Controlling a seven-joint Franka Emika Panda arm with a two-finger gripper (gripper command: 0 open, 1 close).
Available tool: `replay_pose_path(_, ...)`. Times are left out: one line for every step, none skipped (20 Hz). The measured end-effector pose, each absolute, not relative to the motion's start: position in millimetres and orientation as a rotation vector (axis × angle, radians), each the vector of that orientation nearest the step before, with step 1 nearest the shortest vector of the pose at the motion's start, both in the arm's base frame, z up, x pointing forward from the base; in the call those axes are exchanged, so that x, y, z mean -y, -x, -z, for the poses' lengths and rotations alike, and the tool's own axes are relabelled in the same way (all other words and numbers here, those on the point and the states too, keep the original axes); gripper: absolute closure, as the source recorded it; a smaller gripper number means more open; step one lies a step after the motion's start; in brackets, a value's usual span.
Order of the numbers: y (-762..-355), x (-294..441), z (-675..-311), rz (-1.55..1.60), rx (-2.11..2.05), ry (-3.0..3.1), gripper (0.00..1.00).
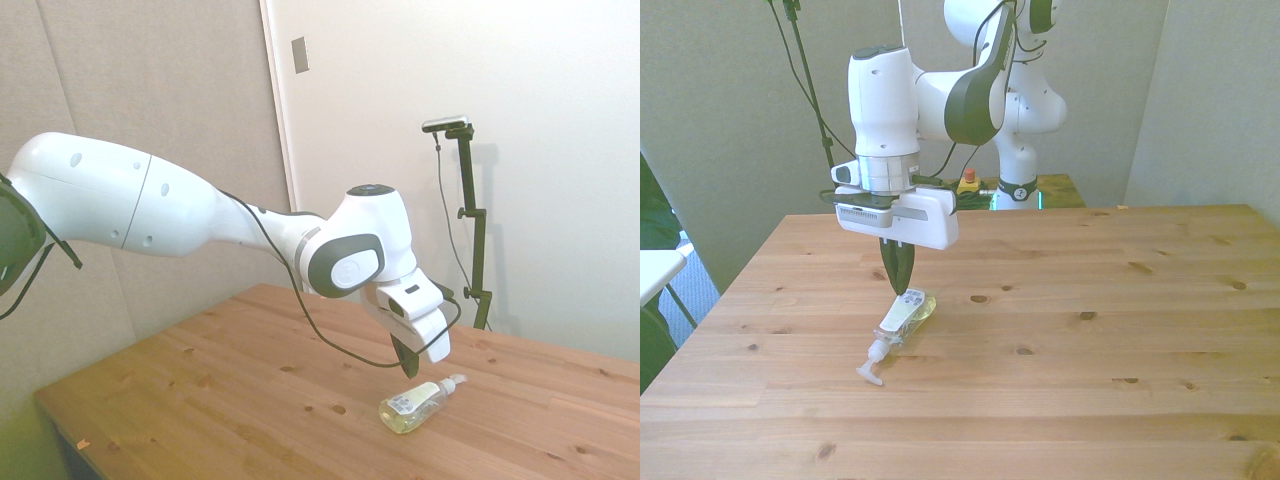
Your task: Knock down the sanitizer
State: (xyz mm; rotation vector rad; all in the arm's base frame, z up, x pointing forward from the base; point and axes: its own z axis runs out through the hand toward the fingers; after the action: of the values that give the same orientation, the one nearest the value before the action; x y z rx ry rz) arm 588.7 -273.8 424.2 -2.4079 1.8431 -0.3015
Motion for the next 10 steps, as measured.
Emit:
replay_pose_path(-586.2,273.0,-425.8,0.301,-1.838,2.41,0.0)
replay_pose_path(-583.3,272.0,-427.5,0.301,-1.833,2.411,0.0)
replay_pose_path(-580.1,270.8,-429.3,0.3,-1.828,2.413,0.0)
replay_pose_path(-576.9,269.2,-430.8,0.298,-1.823,2.415,0.0)
replay_pose_path(-573.7,267.1,-432.2,0.294,-1.817,2.417,0.0)
replay_pose_path(-570.6,264.5,-433.0,0.288,-1.81,2.421,0.0)
replay_pose_path(-567.5,261.3,-434.0,0.279,-1.803,2.425,0.0)
replay_pose_path(-564.3,257.5,-435.1,0.272,-1.794,2.429,0.0)
replay_pose_path(-561.1,252.9,-436.9,0.268,-1.785,2.432,0.0)
replay_pose_path(-557.7,247.5,-439.0,0.266,-1.774,2.436,0.0)
